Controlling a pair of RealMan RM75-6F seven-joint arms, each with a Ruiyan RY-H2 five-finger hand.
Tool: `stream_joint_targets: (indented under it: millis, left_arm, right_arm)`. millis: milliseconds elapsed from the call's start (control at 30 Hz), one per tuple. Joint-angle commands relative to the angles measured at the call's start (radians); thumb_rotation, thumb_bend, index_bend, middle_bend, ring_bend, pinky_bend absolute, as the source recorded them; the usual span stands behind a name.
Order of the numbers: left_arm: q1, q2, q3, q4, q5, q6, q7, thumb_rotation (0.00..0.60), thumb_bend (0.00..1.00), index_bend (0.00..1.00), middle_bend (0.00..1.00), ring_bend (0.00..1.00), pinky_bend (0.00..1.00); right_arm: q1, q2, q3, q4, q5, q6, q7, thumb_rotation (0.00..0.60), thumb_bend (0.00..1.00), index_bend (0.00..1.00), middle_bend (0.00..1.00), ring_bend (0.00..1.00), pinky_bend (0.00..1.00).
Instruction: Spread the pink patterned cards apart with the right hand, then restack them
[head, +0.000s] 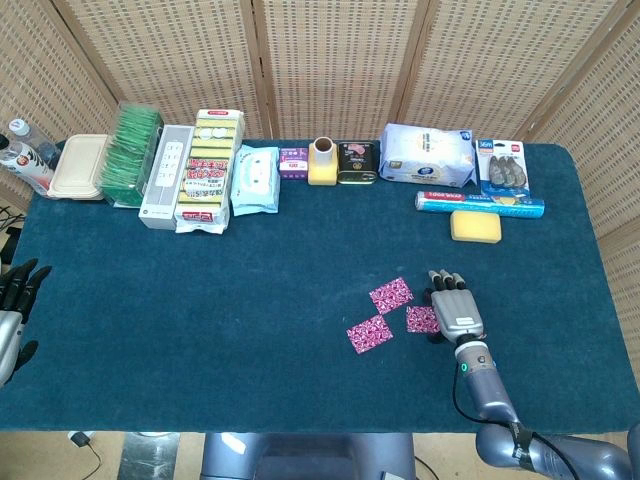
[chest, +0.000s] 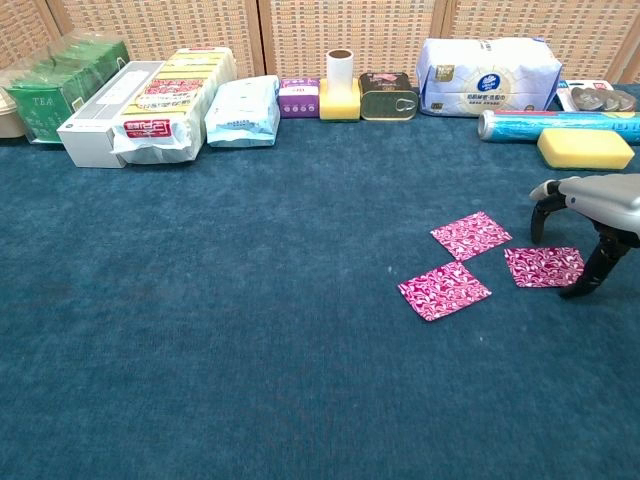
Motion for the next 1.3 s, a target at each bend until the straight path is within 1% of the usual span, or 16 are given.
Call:
stream_joint_targets:
  millis: [33,233,467,733,1033,1167,1300]
  left_arm:
    - [0.001,-0.001,0.0,0.0,0.001,0.002,0.0,0.6,0.13,0.0,0.0,0.0,0.07]
    - [0.0,-0.001,0.0,0.0,0.0,0.0,0.0,0.6,0.13,0.0,0.0,0.0,0.07]
    - [0.0,-0.001,0.0,-0.001,-0.001,0.0,0.001,0.6,0.13,0.0,0.0,0.0,0.07]
    - [0.0,-0.001,-0.001,0.0,-0.001,0.0,0.0,0.6,0.13,0.0,0.0,0.0,0.07]
    - [0.0,-0.001,-0.001,0.0,0.0,0.001,0.0,0.6,0.13,0.0,0.0,0.0,0.07]
    - [0.0,0.0,0.0,0.001,0.0,0.0,-0.001,0.6,0.13,0.0,0.0,0.0,0.07]
    - [0.0,0.0,-0.001,0.0,0.0,0.001,-0.002,0.6,0.13,0.0,0.0,0.0,0.07]
  right_arm:
    - [-0.001,-0.001,0.001,0.002,-0.002,0.0,0.0,0.6,0.18,0.39,0.1,0.04,0.07]
    - [-0.006,-0.002,0.004,0.001,-0.014,0.005,0.004,0.6,0.19,0.41,0.11,0.04,0.08]
    - [-0.009,0.002,0.01,-0.007,-0.017,0.001,0.007,0.6,0.21,0.42,0.11,0.04,0.08]
    - [-0.006,0.002,0.014,-0.008,0.007,-0.011,-0.007,0.6,0.21,0.37,0.1,0.04,0.08]
    - [0.001,0.0,0.018,-0.008,0.032,-0.019,-0.026,0.6,0.22,0.36,0.09,0.03,0.08]
    - [0.002,-0.001,0.019,-0.007,0.04,-0.024,-0.026,0.6,0.24,0.36,0.09,0.03,0.08]
    - [0.003,-0.002,0.021,-0.006,0.041,-0.025,-0.024,0.6,0.27,0.39,0.09,0.03,0.08]
